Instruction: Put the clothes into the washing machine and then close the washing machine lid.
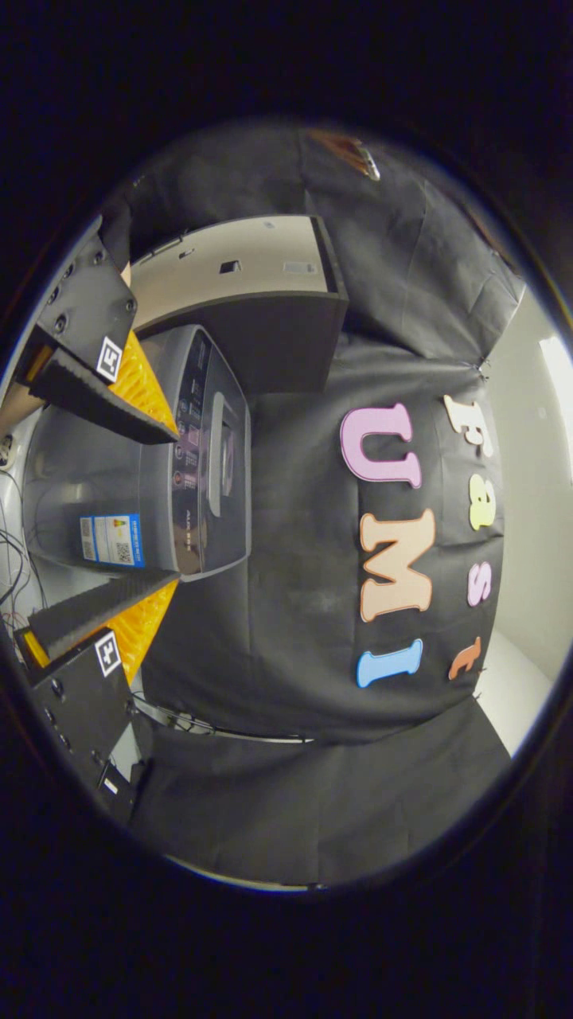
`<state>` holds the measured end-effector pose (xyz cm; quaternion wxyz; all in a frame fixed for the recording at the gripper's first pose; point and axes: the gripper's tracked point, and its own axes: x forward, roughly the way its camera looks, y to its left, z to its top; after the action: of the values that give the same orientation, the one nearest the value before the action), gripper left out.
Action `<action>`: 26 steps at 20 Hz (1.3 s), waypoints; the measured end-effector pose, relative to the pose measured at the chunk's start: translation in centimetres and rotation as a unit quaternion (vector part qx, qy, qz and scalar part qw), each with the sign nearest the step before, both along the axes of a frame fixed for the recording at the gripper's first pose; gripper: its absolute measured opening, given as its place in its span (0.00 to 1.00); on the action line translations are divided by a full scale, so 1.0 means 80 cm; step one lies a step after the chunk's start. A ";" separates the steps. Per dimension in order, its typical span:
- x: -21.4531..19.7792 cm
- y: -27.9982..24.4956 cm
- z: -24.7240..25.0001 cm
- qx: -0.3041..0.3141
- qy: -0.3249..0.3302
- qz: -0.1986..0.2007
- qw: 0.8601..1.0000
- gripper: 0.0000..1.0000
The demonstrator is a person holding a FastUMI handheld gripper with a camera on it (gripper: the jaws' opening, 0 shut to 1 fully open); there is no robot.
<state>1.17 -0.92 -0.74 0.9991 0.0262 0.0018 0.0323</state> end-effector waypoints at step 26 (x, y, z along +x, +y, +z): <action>-0.003 0.004 0.007 -0.018 -0.007 -0.001 1.000 0.98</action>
<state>0.96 -0.57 -0.21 0.9995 0.0083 -0.0046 0.0315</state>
